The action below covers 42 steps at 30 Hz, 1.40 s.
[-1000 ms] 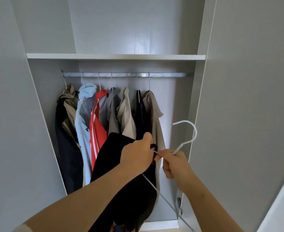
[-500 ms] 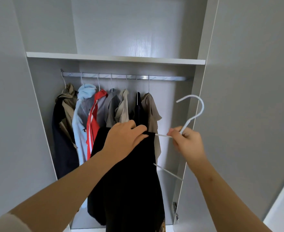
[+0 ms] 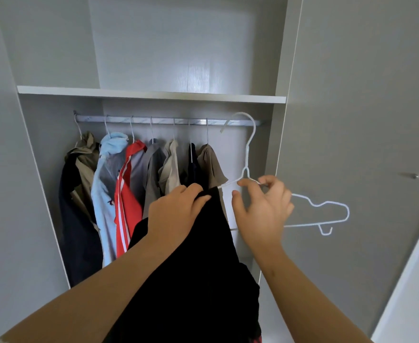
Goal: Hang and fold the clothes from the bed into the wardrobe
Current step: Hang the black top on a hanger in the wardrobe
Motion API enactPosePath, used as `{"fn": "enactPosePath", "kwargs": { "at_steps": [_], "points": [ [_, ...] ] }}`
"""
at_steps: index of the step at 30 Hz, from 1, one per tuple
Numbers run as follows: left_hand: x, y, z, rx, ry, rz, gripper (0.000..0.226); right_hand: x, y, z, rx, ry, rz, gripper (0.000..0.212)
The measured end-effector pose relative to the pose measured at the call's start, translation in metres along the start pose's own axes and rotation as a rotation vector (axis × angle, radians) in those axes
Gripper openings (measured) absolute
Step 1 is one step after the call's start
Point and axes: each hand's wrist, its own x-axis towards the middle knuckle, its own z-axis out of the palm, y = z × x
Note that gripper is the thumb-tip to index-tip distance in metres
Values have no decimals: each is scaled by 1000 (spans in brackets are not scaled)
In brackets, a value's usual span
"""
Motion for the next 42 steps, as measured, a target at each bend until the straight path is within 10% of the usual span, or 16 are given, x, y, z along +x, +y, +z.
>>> {"fn": "enactPosePath", "kwargs": {
  "at_steps": [3,8,12,17,23,31,36,42],
  "points": [
    [6,1,-2,-10,-21,-37,27,-7,-2,2,19,102,-51,14],
    [9,-1,-12,-74,-55,-75,25,-16,-1,14,206,-551,-49,6],
    [9,-8,-17,-98,-76,-142,25,-26,-1,23,342,-486,-94,13],
    [20,-33,-28,-196,-13,-275,22,-61,11,39,497,-883,-47,32],
    [26,-52,-46,-234,73,-235,18,-65,19,58,425,-599,-22,30],
    [25,-53,-47,-274,61,-233,13,-68,4,79,604,-850,29,44],
    [33,-66,-60,-291,121,-253,13,-86,21,76,356,-1074,-48,29],
    [27,-89,-64,-287,52,-187,6,-61,35,65,-172,-967,-177,22]
  ]
}}
